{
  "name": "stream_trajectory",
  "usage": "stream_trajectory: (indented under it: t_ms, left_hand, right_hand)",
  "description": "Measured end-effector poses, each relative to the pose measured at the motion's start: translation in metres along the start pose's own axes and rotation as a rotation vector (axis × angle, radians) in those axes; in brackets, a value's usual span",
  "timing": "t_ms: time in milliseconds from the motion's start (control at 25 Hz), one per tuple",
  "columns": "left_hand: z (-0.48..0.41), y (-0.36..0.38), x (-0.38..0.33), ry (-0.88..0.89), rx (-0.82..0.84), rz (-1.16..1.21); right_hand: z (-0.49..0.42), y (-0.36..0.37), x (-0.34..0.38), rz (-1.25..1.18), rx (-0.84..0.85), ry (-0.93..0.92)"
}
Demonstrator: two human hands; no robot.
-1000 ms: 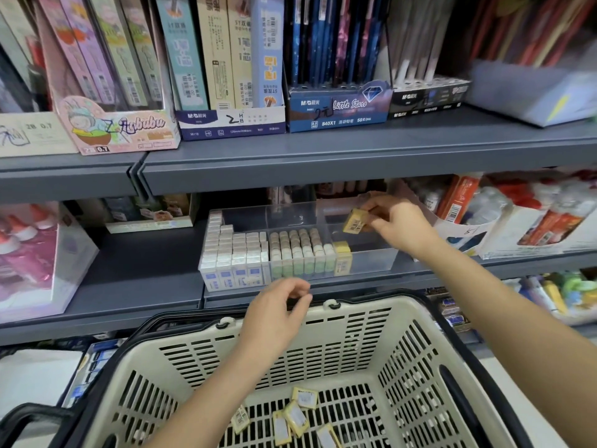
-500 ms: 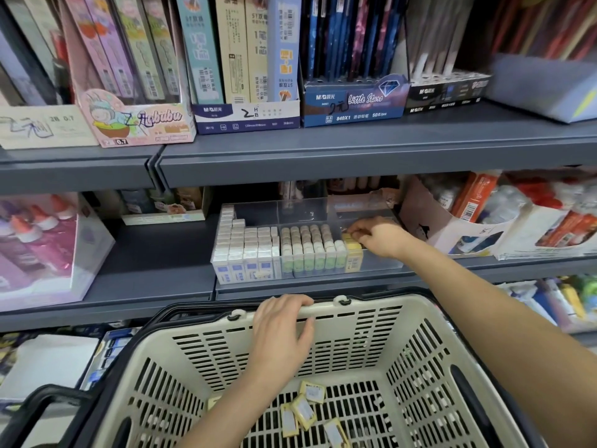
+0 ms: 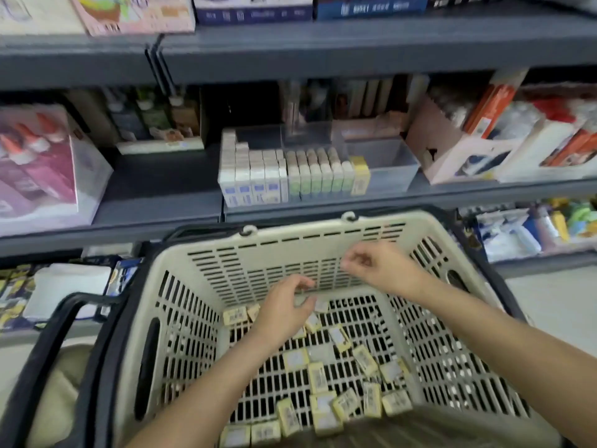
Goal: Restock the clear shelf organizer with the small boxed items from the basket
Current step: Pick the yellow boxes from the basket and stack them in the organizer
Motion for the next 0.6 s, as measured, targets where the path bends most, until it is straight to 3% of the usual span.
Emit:
stream_trajectory:
  t_ms: [160, 280, 480, 600]
  left_hand:
    - [0.014, 0.029, 0.031, -0.230, 0.217, 0.038]
    - [0.028, 0.047, 0.050, -0.252, 0.426, -0.072]
    - [0.032, 0.056, 0.060, -0.275, 0.494, -0.097]
    - [0.030, 0.055, 0.060, -0.345, 0.476, -0.041]
  right_hand:
    - [0.029, 0.063, -0.036, 0.402, 0.490, 0.035]
    - [0.044, 0.086, -0.069, 0.602, 0.680, 0.122]
    - [0.060, 0.107, -0.081, 0.633, 0.614, 0.182]
    - [0.058, 0.116, -0.069, 0.372, 0.496, 0.242]
Point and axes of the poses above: each hand's wrist, its own z-axis away from the middle knuckle, its own y-axis out of the palm, x = y × z, the point moved 1 cm from there along -z, towards the middle knuckle, and after that the axes turned 9 degrees about -x, right-handed, at the moved point
